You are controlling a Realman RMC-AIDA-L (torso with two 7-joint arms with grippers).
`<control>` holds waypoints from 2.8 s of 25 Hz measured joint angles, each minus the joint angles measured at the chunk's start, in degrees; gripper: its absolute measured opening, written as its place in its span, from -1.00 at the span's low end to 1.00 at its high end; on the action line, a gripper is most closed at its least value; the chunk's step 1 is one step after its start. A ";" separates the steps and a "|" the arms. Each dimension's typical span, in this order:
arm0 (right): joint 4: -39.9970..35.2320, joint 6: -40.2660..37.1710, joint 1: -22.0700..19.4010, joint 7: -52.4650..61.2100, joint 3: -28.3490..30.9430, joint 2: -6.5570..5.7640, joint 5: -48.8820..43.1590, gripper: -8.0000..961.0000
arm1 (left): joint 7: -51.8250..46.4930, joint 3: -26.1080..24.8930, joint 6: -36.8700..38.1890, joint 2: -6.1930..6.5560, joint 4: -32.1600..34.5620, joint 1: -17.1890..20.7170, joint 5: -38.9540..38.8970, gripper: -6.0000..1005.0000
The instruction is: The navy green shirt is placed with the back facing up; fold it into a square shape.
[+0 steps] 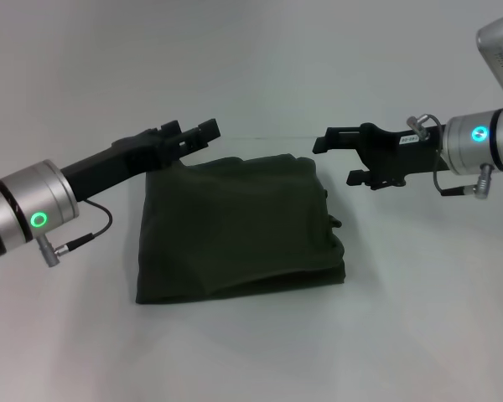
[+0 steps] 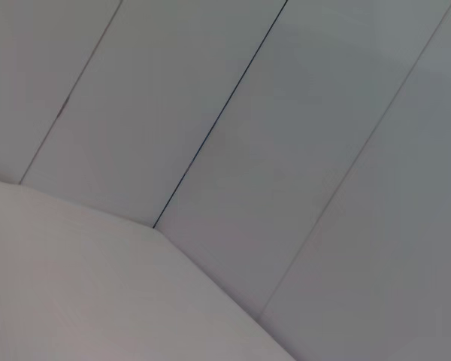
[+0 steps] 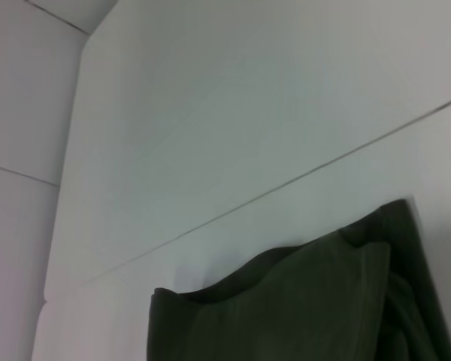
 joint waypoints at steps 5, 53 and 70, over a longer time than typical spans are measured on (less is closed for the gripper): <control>1.15 1.94 1.25 2.93 -0.11 -0.14 -0.19 0.97 | 1.03 -1.05 -0.01 0.23 0.65 -0.20 0.11 0.91; 3.04 16.84 1.67 -8.21 0.92 7.53 4.69 -0.09 | 11.08 -2.27 1.22 -1.33 -4.45 2.30 -0.72 0.89; -2.62 20.38 -1.64 -34.14 1.56 7.64 11.70 -0.73 | 11.28 -2.35 1.69 -1.33 -4.39 2.91 -0.92 0.89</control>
